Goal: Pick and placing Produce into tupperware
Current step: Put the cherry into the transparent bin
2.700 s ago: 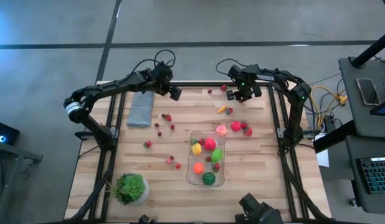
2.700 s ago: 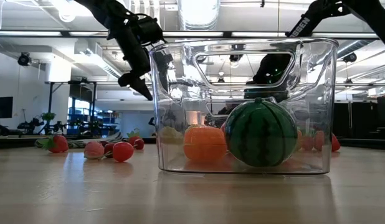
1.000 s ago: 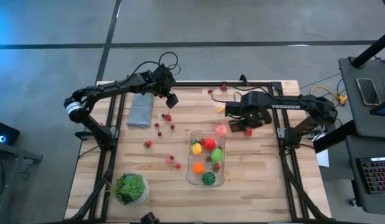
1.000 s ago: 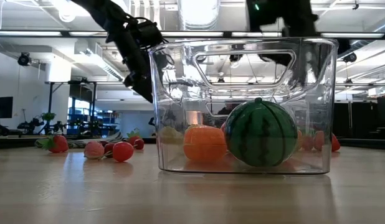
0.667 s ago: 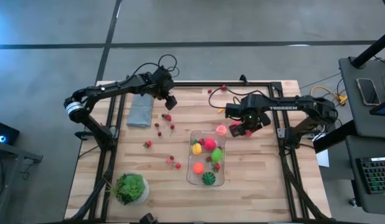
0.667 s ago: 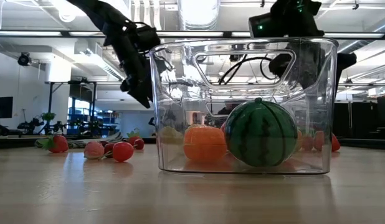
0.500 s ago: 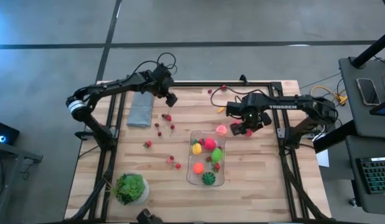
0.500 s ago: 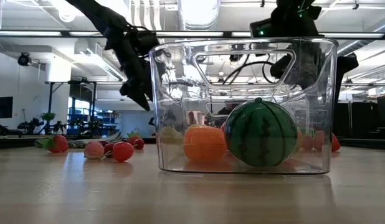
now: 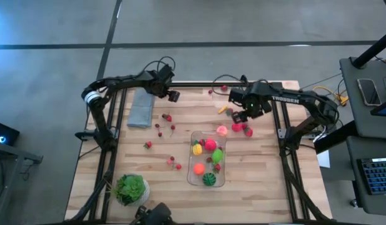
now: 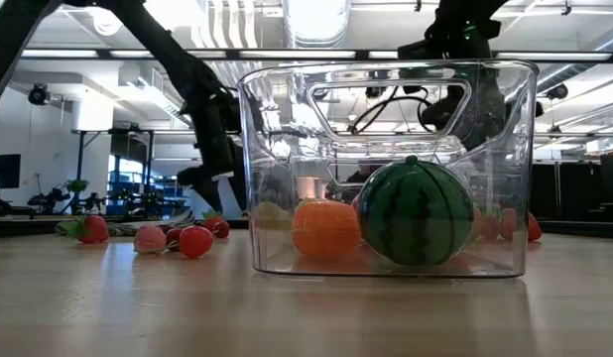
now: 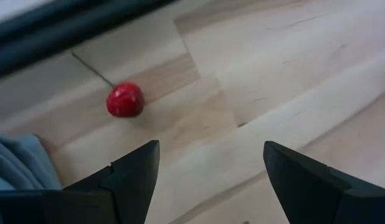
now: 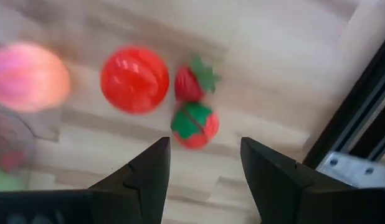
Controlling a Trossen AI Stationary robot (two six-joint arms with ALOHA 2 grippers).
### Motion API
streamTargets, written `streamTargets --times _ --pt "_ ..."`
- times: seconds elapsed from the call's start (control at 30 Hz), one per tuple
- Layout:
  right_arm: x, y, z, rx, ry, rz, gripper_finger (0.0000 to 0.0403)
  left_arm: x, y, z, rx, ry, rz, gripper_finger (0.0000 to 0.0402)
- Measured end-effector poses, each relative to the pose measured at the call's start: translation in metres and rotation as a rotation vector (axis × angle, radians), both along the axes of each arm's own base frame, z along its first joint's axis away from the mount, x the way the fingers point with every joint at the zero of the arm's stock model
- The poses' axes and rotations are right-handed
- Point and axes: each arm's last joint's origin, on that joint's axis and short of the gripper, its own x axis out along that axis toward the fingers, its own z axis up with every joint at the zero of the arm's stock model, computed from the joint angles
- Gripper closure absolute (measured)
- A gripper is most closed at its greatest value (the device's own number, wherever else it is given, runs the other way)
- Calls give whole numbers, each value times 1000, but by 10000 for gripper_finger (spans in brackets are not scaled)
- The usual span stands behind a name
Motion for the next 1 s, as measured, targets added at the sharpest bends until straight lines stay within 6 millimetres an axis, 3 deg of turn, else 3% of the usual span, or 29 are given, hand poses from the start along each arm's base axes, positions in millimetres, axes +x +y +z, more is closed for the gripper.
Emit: streamTargets --times 0.13,0.43,0.67,1.0 --pt "2 -11 13 -63 -31 46 215 0 1 -5 -14 9 56 130" --pt "1 -30 22 -127 -80 82 215 -7 6 11 116 53 156 130" --pt "-4 -42 21 -139 -92 63 215 -2 14 -3 68 50 252 132" --pt "-5 -45 21 -145 -100 63 215 -1 25 -7 43 6 372 182"
